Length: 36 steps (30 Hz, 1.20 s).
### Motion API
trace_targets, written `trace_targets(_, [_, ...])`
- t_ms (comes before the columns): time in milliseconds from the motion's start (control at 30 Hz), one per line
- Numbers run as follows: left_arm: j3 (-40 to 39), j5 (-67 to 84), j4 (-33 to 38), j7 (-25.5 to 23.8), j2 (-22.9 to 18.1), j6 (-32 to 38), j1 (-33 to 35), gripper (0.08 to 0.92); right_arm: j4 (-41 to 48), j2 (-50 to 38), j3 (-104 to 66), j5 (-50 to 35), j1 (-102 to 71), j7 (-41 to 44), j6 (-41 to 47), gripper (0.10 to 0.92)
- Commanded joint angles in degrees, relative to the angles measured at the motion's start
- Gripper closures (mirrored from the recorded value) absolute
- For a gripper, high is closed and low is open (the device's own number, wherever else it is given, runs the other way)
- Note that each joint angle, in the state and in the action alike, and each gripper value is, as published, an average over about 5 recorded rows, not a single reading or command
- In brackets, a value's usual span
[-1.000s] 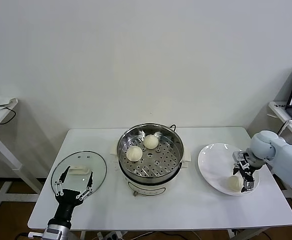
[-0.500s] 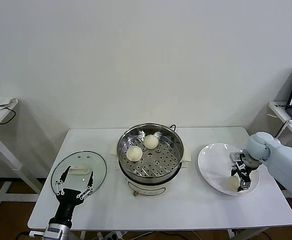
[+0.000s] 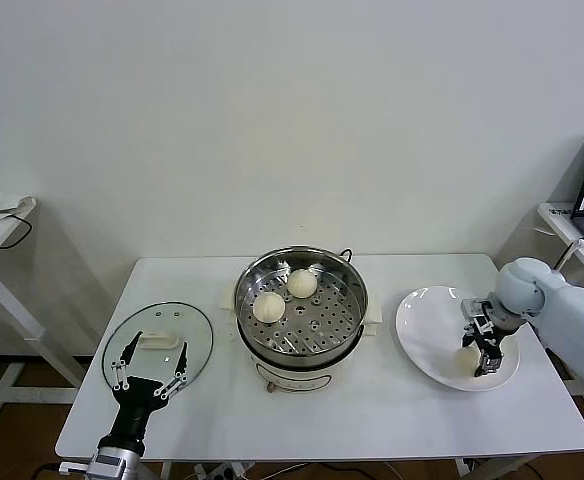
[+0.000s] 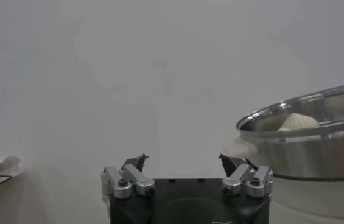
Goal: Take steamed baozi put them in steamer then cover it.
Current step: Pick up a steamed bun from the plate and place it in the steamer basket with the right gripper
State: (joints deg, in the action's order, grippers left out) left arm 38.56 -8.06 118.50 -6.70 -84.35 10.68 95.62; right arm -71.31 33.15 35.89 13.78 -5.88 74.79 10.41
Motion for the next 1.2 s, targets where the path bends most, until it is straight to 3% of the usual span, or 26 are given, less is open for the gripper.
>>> trace_targets(33, [-0.22, -0.07, 0.67, 0.07, 0.06, -0.35, 0.14, 0.177, -5.27, -4.15, 11.68, -8.79, 19.94, 1.36, -2.59, 0.338])
trace_targets(500, [0.08, -0.05, 1.16, 0.03, 0.59, -0.57, 0.68, 0.177, -14.94, 3.85, 29.37, -13.17, 51.0, 2.81, -21.5, 0.33])
trace_targets(700, [0.25, 0.06, 1.16, -0.03, 0.56, -0.57, 0.53, 0.177, -16.7, 10.63, 33.24, -12.89, 52.28, -3.01, -31.82, 0.33])
trace_targets(1200, [1.2, 0.48, -0.1, -0.3, 0.4, -0.42, -0.32, 0.177, -14.07, 24.27, 36.69, -2.43, 44.01, -15.8, -41.2, 0.33])
